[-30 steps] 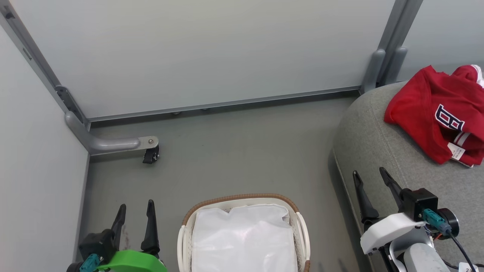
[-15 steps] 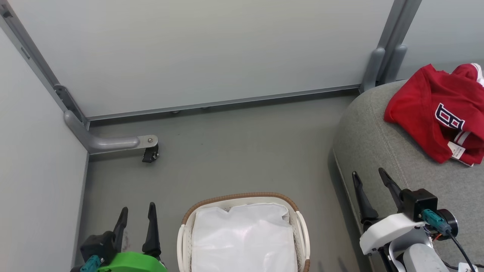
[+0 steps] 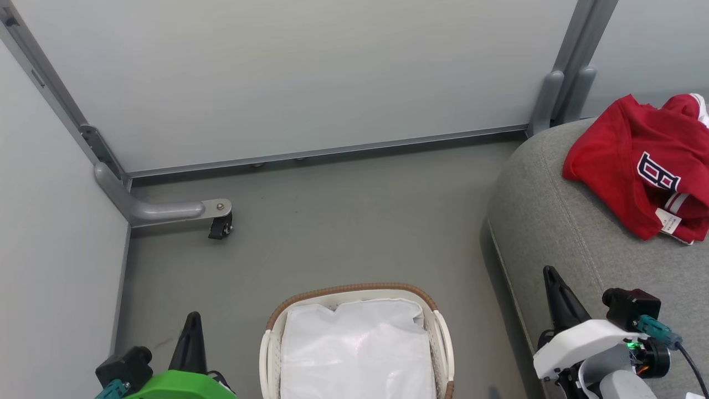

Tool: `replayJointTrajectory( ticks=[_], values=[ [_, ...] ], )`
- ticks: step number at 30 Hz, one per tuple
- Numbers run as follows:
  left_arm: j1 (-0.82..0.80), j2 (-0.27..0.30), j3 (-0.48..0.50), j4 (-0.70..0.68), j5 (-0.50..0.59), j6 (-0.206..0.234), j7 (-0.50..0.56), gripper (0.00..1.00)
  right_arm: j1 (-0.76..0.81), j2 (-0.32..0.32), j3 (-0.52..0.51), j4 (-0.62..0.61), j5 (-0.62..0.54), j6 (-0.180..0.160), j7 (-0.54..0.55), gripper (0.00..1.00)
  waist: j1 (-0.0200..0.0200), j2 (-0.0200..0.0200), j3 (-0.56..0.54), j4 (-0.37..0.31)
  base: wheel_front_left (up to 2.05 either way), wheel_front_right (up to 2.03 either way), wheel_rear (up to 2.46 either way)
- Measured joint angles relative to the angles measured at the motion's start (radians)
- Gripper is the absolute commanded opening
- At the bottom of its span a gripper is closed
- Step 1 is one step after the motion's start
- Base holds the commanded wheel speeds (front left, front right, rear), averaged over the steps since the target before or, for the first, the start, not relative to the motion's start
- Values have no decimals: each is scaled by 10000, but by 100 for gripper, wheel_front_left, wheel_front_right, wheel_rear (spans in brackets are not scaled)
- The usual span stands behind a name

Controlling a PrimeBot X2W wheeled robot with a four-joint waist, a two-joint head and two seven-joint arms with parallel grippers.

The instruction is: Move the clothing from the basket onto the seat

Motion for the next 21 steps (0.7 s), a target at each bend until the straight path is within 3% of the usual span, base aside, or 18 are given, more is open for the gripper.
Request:
replayJointTrajectory(
  ticks=[21],
  values=[
    [-132, 0, 474, -393, -3018, -27, 861, 0, 15, -8, -293, -410, 3480, 0, 869, 0, 0, 0, -44, 0, 0, 0, 0]
  ],
)
